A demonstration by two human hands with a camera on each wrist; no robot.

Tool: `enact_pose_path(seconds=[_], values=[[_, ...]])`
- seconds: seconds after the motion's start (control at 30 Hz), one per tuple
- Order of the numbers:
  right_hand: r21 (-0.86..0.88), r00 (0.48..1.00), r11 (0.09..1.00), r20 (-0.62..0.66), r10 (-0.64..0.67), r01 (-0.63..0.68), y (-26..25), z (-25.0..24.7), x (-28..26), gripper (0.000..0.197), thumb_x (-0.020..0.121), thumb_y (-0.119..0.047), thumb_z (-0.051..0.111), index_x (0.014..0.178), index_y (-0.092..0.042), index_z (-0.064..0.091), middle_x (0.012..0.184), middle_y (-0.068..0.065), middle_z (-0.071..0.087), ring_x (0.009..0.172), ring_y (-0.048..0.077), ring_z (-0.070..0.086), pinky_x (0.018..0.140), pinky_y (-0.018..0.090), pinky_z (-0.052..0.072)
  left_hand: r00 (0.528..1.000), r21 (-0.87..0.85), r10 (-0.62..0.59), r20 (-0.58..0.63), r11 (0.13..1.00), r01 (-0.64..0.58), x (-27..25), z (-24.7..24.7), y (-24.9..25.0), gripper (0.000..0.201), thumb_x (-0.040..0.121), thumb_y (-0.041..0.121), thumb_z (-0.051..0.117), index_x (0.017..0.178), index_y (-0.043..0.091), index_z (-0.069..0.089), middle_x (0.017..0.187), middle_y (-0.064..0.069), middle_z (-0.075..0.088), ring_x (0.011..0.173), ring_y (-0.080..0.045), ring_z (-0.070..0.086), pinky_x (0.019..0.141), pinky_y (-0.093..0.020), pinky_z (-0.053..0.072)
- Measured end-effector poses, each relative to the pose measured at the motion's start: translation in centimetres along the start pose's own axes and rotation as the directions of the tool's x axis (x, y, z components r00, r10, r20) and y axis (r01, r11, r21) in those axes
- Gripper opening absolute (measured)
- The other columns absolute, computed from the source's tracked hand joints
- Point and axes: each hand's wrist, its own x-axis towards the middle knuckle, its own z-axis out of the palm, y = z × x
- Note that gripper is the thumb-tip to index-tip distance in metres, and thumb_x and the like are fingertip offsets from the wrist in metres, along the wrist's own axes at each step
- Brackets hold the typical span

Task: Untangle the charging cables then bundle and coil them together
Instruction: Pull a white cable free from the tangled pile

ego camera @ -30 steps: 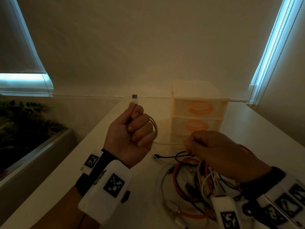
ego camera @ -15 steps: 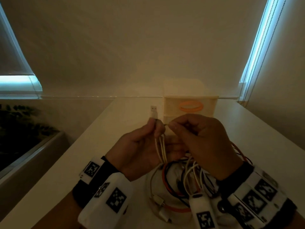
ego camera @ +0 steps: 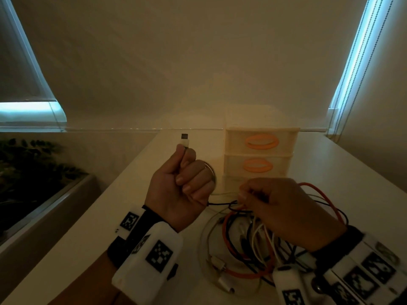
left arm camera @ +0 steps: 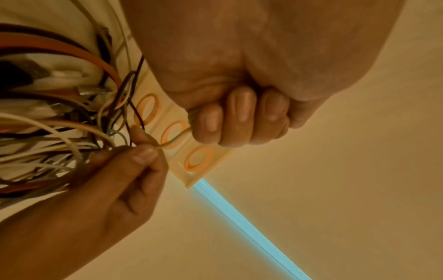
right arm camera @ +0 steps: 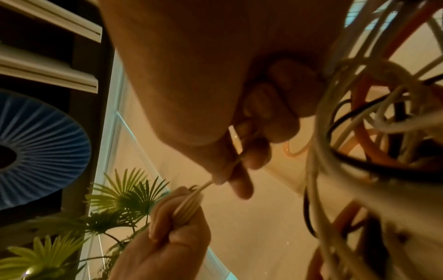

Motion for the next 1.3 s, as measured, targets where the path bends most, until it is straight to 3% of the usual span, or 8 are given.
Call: enact_pose_path(seconds=[0.27, 0.5, 0.63, 0.77, 0.93, 1.07, 1.17, 1.3], values=[[0.132, 0.954, 0.982, 0.284, 0.091, -0.133, 0.0, -0.8, 0.2, 0.026, 0.099, -0.028, 0.056, 0.081, -0.032, 0.074, 0.072, -0.008, 0.069, 0.065, 0.006, 0.065, 0.065, 0.030, 0.055, 0.999, 0.009, 0.046, 0.006, 0.999, -0.046, -0.3, 0.2, 2.2, 0.040, 0.108, 0.040, 0.023, 0.074, 0.022, 0.034, 0.052, 0.009, 0.025, 0.045, -0.009, 0.022, 0.048, -0.025, 0.019], [0.035, 0.998, 0.999, -0.069, -0.013, 0.015, 0.1, -0.1, 0.6, 0.012, 0.094, -0.027, 0.063, 0.086, -0.029, 0.071, 0.076, -0.011, 0.069, 0.074, 0.004, 0.064, 0.064, 0.018, 0.050, 0.990, 0.080, -0.040, 0.135, 0.996, 0.030, -0.6, 1.1, 2.9, 0.038, 0.108, 0.039, 0.023, 0.074, 0.023, 0.029, 0.051, 0.009, 0.022, 0.043, -0.009, 0.015, 0.044, -0.025, 0.011], [0.038, 0.989, 0.995, -0.112, -0.091, 0.096, 2.0, -1.5, -0.2, 0.019, 0.087, -0.007, 0.071, 0.088, -0.026, 0.070, 0.089, -0.017, 0.068, 0.088, 0.002, 0.064, 0.075, 0.010, 0.047, 0.993, 0.311, 0.090, -0.071, 0.948, -0.063, -0.6, 1.2, 3.7, 0.043, 0.108, 0.041, 0.027, 0.072, 0.020, 0.036, 0.051, 0.008, 0.018, 0.044, -0.010, 0.011, 0.043, -0.027, 0.011], [-0.051, 0.990, 0.994, -0.091, -0.104, 0.100, 3.7, -4.2, -0.9, 0.031, 0.080, 0.002, 0.071, 0.080, -0.029, 0.066, 0.089, -0.015, 0.064, 0.089, 0.007, 0.062, 0.077, 0.015, 0.046, 0.924, 0.826, 0.256, -0.286, 0.554, 0.103, -0.4, 1.7, 1.9, 0.045, 0.106, 0.036, 0.037, 0.069, 0.013, 0.051, 0.049, 0.004, 0.026, 0.042, -0.012, 0.017, 0.042, -0.025, 0.015], [-0.125, 0.989, 0.982, 0.013, -0.144, 0.145, 4.1, -5.7, -1.9, 0.031, 0.079, -0.005, 0.074, 0.080, -0.036, 0.071, 0.082, -0.015, 0.061, 0.082, 0.012, 0.057, 0.071, 0.018, 0.044, 0.967, 0.986, 0.205, -0.152, -0.034, 0.163, -0.4, 2.0, -1.1, 0.040, 0.103, 0.030, 0.047, 0.073, 0.012, 0.067, 0.046, 0.007, 0.043, 0.041, -0.008, 0.038, 0.046, -0.021, 0.033], [-0.243, 0.990, 0.970, 0.143, 0.018, 0.017, 4.9, -6.3, -2.5, 0.023, 0.078, -0.018, 0.076, 0.076, -0.040, 0.074, 0.074, -0.016, 0.065, 0.080, 0.005, 0.060, 0.067, 0.022, 0.049, 0.991, 0.979, 0.071, -0.110, -0.163, 0.121, -0.4, 1.5, -2.7, 0.029, 0.099, 0.031, 0.056, 0.078, 0.020, 0.073, 0.062, -0.001, 0.062, 0.051, -0.015, 0.052, 0.056, -0.031, 0.043], [-0.209, 0.970, 0.976, 0.223, 0.100, -0.053, 5.3, -6.2, -2.7, 0.008, 0.078, -0.033, 0.078, 0.080, -0.040, 0.075, 0.080, -0.017, 0.067, 0.079, 0.006, 0.063, 0.071, 0.028, 0.054, 0.993, 0.981, 0.007, -0.119, -0.151, 0.119, -0.4, 1.9, -3.9, 0.023, 0.094, 0.031, 0.065, 0.073, 0.023, 0.070, 0.053, 0.013, 0.055, 0.048, -0.004, 0.049, 0.052, -0.019, 0.037], [-0.262, 0.962, 0.965, 0.256, 0.094, -0.025, 5.0, -5.0, -2.4, 0.019, 0.081, -0.032, 0.080, 0.097, -0.042, 0.075, 0.079, -0.017, 0.063, 0.081, -0.003, 0.060, 0.066, 0.012, 0.047, 0.981, 0.962, -0.109, -0.161, -0.239, 0.132, -0.3, 2.3, -5.1, 0.013, 0.087, 0.035, 0.073, 0.080, 0.024, 0.074, 0.050, 0.024, 0.054, 0.046, 0.004, 0.050, 0.052, -0.012, 0.033]])
